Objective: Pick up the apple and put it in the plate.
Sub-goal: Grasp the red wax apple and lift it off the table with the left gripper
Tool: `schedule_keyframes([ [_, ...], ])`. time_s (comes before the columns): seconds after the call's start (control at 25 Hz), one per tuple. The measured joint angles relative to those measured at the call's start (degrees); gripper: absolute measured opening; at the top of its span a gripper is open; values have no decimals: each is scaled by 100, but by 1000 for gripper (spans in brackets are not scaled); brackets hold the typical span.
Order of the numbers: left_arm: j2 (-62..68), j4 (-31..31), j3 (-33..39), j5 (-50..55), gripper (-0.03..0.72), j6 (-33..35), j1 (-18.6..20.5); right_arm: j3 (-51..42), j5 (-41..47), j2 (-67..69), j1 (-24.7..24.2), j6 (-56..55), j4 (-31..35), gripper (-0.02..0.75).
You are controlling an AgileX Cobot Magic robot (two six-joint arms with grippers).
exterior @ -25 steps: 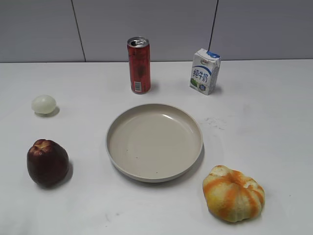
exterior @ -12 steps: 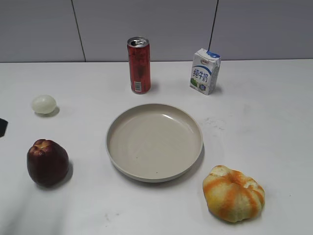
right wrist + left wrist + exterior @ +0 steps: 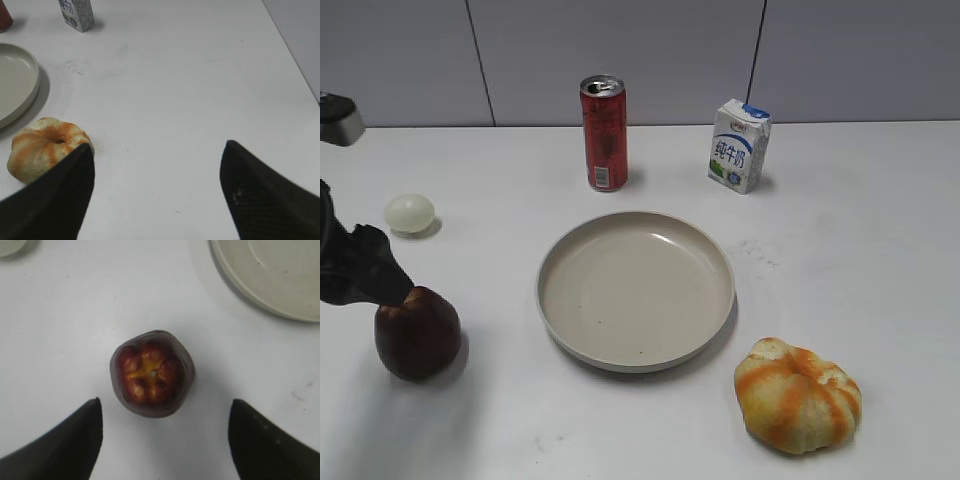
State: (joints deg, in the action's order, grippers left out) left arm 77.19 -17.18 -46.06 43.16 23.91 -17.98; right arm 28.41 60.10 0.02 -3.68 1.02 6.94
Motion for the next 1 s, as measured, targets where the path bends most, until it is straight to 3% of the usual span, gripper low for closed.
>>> schedule_keyframes([
  [0.48,1828,28,-348,-153,593,0,0,0,0,0,0,0,0,589],
  [1.0,1931,81,-395,-150,570,0,0,0,0,0,0,0,0,589],
])
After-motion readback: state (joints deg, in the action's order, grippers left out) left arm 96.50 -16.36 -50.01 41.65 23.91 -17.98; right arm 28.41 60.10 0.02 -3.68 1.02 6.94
